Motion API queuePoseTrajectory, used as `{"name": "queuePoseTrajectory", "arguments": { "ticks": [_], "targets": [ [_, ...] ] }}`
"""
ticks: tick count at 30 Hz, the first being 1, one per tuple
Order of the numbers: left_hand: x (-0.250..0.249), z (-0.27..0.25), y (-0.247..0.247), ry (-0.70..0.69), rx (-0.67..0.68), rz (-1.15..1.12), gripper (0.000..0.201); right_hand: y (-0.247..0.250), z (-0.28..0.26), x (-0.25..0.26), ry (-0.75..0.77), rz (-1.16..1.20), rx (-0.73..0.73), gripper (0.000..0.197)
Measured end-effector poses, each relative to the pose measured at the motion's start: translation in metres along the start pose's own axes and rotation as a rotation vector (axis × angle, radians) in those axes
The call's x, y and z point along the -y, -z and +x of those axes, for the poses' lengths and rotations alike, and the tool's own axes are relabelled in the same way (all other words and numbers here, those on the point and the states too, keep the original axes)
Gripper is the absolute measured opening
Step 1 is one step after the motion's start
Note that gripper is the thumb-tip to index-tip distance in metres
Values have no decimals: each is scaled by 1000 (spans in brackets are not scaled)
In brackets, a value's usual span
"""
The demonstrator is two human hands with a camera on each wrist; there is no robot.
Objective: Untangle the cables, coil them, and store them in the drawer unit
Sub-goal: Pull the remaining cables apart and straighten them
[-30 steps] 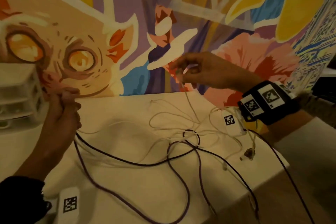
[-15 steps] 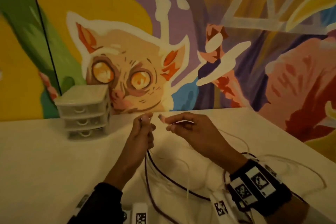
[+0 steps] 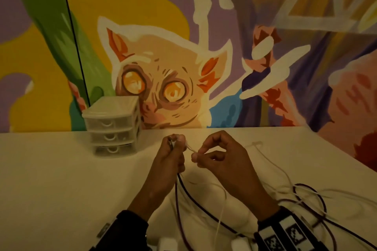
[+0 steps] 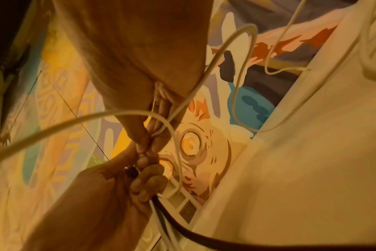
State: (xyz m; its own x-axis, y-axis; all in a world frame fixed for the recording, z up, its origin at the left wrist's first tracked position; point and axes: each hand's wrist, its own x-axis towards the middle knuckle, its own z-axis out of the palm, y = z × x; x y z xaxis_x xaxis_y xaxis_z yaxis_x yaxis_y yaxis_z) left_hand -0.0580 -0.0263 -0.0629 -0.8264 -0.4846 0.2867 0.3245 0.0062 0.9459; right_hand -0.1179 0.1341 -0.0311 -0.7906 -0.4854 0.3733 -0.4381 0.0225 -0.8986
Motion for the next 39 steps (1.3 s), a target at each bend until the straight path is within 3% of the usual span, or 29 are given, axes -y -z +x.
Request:
{"name": "queuePoseTrajectory", "arguments": {
  "ticks": [4,7,11,14,16,20,21,22,26,29,35,39],
  "targets": [
    [3,8,9,-35,-145,-46,30,20,2,-13,-57,-285,181,13],
    [9,13,13,-57,-208,-35,36,33,3,-24,-52,-452,321,20],
    [9,13,14,-30,-212,-120,44,37,5,-29,22,-470,332,27],
    [2,13,17,28,-218,-358,30,46,6,-28,37,-529,315,38],
    [-2,13,17,10,-237,-416,28,57,9,-23,31,-546,201,49],
    [-2,20,24,-49,-307,-257,21,82,17,-11,77,-413,-319,60],
    [-2,21,26,-73,-313,-211,21,86,19,-12,72,-363,-380,62],
    [-2,20,28,-96,-308,-154,23,86,20,-12,47,-304,-371,63],
    [-9,7,22,-128,-216,147,30,65,21,-23,-17,-79,-93,43],
    [-15,0,13,-85,-128,195,28,53,19,-23,-13,-153,48,35],
    [-25,-10,1,-47,111,343,31,38,12,-20,120,-287,103,29],
    [-21,-10,-3,-47,116,417,24,32,13,-22,121,-294,132,28]
  ]
}}
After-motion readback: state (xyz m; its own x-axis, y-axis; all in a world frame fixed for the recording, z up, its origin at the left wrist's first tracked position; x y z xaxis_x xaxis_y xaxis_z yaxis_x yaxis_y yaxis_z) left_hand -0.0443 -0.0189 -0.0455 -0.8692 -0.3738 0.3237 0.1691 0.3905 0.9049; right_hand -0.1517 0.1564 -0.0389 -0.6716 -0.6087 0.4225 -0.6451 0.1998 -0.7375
